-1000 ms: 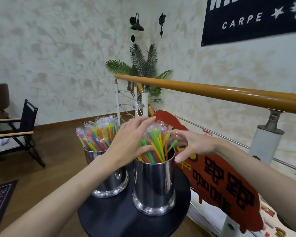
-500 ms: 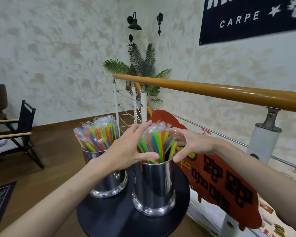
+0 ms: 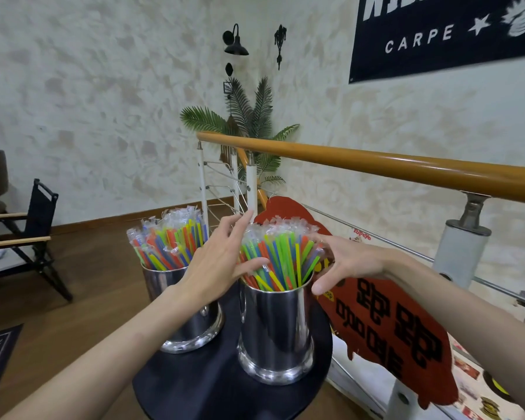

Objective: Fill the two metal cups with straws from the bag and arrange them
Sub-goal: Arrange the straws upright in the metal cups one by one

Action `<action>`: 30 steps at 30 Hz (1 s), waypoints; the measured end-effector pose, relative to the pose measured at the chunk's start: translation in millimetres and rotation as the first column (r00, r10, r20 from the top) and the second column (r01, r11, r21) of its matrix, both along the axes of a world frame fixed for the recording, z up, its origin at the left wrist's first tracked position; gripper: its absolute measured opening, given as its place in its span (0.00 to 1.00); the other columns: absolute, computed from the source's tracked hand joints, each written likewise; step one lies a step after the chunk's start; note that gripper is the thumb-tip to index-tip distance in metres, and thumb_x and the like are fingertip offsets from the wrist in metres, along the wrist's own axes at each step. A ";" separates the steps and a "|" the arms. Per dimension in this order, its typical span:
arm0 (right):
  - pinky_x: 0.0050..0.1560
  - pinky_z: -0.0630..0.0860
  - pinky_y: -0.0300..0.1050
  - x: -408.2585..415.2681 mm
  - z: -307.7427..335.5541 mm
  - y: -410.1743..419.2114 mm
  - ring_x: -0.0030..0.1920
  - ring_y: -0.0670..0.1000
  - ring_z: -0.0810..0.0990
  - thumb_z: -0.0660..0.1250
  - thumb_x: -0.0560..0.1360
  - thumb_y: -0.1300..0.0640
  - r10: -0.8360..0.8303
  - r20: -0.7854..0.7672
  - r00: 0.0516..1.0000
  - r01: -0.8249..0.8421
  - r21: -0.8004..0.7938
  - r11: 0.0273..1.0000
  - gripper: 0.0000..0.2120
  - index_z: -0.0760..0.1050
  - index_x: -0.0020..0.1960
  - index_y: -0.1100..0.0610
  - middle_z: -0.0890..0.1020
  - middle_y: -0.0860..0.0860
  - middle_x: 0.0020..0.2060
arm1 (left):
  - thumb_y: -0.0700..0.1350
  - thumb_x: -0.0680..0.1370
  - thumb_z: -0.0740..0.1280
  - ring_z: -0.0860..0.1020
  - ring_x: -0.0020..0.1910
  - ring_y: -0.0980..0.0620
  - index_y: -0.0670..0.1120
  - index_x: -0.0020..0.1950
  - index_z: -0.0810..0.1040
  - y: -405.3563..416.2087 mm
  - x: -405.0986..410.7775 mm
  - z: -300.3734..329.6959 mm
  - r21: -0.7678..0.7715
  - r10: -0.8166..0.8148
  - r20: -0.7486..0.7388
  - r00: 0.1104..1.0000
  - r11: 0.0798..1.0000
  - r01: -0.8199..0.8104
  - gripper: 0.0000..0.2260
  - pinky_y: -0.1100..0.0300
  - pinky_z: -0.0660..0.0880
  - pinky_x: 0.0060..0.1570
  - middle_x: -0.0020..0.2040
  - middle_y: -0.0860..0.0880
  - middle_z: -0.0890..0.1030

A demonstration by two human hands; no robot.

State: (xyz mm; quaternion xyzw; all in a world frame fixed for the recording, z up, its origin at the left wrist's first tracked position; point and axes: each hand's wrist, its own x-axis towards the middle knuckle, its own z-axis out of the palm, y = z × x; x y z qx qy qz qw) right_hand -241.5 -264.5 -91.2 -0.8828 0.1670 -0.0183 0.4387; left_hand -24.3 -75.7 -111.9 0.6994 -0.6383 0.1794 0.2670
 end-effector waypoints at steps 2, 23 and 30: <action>0.77 0.64 0.61 2.3 -0.1 1.1 0.76 0.51 0.67 0.88 0.57 0.46 0.009 0.003 1.000 -0.009 0.017 1.000 0.59 0.57 0.79 0.37 0.71 0.43 0.75 | 0.70 0.73 0.60 0.79 0.46 0.58 0.52 0.82 0.49 -0.1 -0.6 1.6 0.042 -0.036 -0.133 0.990 0.998 0.042 0.44 0.57 0.79 0.52 0.71 0.49 0.68; 0.74 0.67 0.47 11.1 3.2 17.4 0.70 0.44 0.74 0.85 0.62 0.55 -0.005 0.104 0.995 0.004 0.001 1.000 0.47 0.63 0.73 0.39 0.76 0.41 0.69 | 0.61 0.63 0.81 0.53 0.77 0.60 0.59 0.82 0.41 18.5 -6.3 13.2 0.157 -0.144 -0.480 0.865 0.956 0.246 0.60 0.58 0.57 0.75 0.80 0.56 0.50; 0.48 0.74 0.29 1.1 9.0 14.2 0.58 0.47 0.82 0.82 0.66 0.58 -0.041 0.057 0.998 0.045 -0.073 0.996 0.26 0.78 0.61 0.54 0.86 0.44 0.54 | 0.58 0.65 0.80 0.60 0.74 0.57 0.60 0.81 0.53 19.7 10.4 23.8 0.196 -0.117 -0.301 0.946 0.964 0.181 0.52 0.59 0.66 0.71 0.80 0.56 0.49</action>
